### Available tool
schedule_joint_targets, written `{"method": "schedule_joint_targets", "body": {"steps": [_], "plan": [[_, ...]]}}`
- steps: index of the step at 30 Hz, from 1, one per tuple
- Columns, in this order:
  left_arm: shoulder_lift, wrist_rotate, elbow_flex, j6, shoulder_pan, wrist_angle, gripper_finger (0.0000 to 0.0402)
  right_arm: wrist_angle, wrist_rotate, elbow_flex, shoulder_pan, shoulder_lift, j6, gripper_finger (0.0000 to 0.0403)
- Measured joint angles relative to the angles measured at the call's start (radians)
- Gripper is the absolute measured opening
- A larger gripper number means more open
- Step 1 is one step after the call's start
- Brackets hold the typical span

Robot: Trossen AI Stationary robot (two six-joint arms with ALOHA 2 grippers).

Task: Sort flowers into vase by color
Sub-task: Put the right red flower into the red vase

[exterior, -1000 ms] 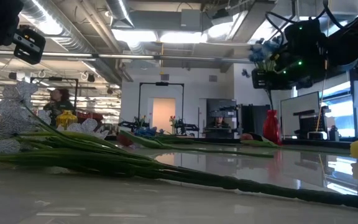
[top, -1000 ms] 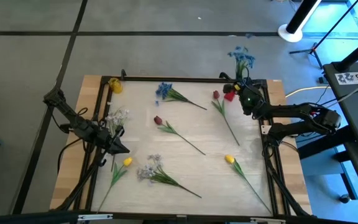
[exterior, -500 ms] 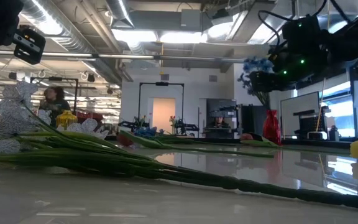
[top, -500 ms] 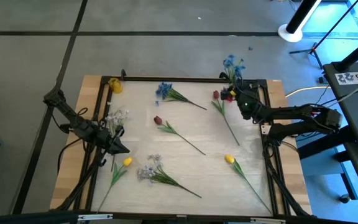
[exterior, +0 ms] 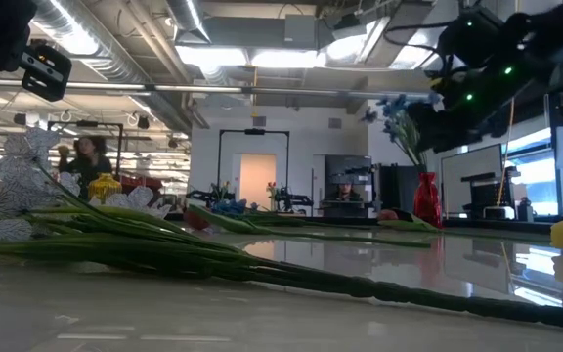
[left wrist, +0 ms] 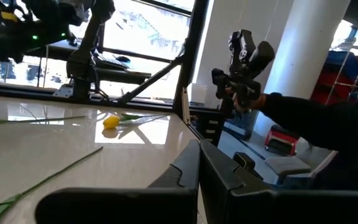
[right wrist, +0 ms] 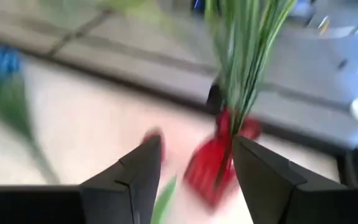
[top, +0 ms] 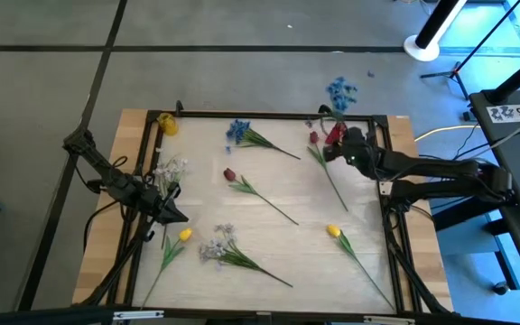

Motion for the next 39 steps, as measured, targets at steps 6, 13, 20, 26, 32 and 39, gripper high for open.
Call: {"method": "schedule_joint_targets", "body": {"steps": [6, 13, 20, 26, 32, 39], "plan": [[0.0, 0.0, 0.0, 0.0, 0.0, -0.001, 0.0, -0.274, -0.224, 0.07, 0.084, 0.017, 0.272, 0.0198], [0.0, 0.0, 0.0, 0.0, 0.0, 0.0, 0.0, -0.229, -0.341, 0.07, 0.14, 0.15, 0.376, 0.0198], [0.0, 0.0, 0.0, 0.0, 0.0, 0.0, 0.0, -0.086, -0.35, 0.077, 0.055, 0.368, 0.362, 0.0198], [0.0, 0.0, 0.0, 0.0, 0.0, 0.0, 0.0, -0.074, -0.399, 0.114, -0.055, 0.458, 0.305, 0.0198], [0.0, 0.0, 0.0, 0.0, 0.0, 0.0, 0.0, -0.067, -0.487, 0.122, -0.107, 0.484, 0.262, 0.0197], [0.0, 0.0, 0.0, 0.0, 0.0, 0.0, 0.0, -0.067, -0.478, 0.125, -0.105, 0.523, 0.257, 0.014]]}}
